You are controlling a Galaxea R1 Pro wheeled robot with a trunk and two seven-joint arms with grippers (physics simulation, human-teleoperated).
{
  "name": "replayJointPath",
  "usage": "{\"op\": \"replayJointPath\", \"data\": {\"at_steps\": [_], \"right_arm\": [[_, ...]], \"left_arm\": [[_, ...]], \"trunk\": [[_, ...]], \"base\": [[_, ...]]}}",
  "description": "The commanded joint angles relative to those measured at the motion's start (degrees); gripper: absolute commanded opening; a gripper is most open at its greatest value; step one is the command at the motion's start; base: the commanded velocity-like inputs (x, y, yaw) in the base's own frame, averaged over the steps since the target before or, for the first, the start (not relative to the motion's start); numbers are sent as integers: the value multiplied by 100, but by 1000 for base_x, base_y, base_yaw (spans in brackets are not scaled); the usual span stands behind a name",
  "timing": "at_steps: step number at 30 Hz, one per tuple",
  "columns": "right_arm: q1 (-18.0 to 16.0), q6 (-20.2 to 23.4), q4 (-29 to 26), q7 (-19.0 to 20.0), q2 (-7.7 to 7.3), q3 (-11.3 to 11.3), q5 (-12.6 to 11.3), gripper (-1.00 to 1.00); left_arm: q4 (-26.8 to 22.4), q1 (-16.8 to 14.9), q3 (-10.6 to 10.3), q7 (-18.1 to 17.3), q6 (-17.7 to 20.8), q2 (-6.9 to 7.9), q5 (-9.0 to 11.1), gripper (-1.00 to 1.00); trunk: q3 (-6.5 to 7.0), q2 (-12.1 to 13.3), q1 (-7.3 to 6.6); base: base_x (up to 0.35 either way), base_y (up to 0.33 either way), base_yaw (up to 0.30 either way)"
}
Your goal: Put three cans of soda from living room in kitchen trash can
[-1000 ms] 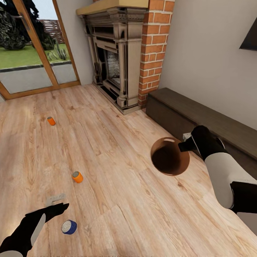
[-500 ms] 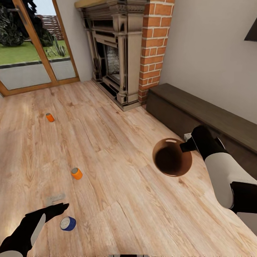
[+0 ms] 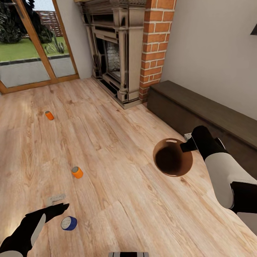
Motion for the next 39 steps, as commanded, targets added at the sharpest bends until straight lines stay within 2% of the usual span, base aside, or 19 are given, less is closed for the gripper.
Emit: {"op": "replayJointPath", "data": {"at_steps": [1, 12, 29, 39], "right_arm": [[-3, 23, -1, 20, 2, -8, -123, -100], [5, 23, -1, 20, 2, -9, -121, -100], [4, 23, -1, 20, 2, -12, -121, -100], [-34, 23, -8, 20, -2, -17, -113, -100]], "left_arm": [[3, 0, 0, -1, 0, 1, -3, 100], [-49, 0, -8, 19, -10, -26, -4, 100], [1, 0, -7, 23, -6, -30, -33, 100], [-3, 0, -8, 24, -6, -32, -31, 100]], "trunk": [[-6, 0, -1], [-82, 0, -1], [-503, -682, 373], [-570, -682, 373]], "base": [[107, 209, 0], [60, 97, 0], [1, 2, 0], [0, 0, 0]]}}
